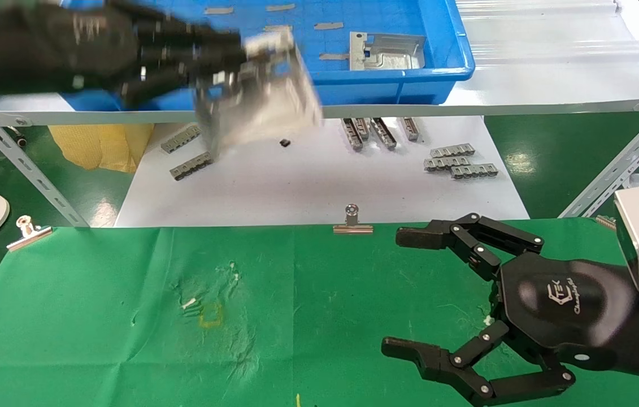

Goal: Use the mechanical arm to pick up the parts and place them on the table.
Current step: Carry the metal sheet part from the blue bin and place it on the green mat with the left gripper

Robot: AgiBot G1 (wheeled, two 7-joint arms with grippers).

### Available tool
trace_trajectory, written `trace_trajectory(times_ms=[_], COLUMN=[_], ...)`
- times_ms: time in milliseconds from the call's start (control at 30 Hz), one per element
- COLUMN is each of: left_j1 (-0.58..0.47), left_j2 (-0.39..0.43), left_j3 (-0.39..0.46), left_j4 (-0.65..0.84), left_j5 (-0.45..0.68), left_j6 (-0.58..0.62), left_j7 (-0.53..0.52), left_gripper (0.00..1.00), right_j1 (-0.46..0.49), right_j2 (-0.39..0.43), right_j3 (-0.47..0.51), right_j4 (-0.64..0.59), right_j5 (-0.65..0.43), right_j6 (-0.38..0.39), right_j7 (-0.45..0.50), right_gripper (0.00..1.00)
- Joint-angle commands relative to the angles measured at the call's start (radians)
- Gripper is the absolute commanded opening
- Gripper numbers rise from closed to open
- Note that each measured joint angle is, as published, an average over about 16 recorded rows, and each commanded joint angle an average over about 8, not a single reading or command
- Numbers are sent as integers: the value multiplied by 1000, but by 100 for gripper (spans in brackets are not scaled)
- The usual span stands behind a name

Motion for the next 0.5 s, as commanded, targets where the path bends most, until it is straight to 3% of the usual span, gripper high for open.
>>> trace_trajectory(times_ms=[33, 333, 500], left_j1=[15, 215, 268], left_j2=[-20, -137, -144], left_j3=[6, 152, 243], left_j4=[-13, -292, -303], left_j5=[0, -91, -29], left_j6=[48, 45, 11], left_j7=[18, 34, 151], left_gripper=[0, 0, 0], right_j1=[0, 0, 0], right_j2=[0, 0, 0], right_j3=[0, 0, 0], right_j4=[0, 0, 0], right_j5=[0, 0, 0], right_j6=[0, 0, 0], right_j7=[0, 0, 0], right_gripper=[100, 100, 100])
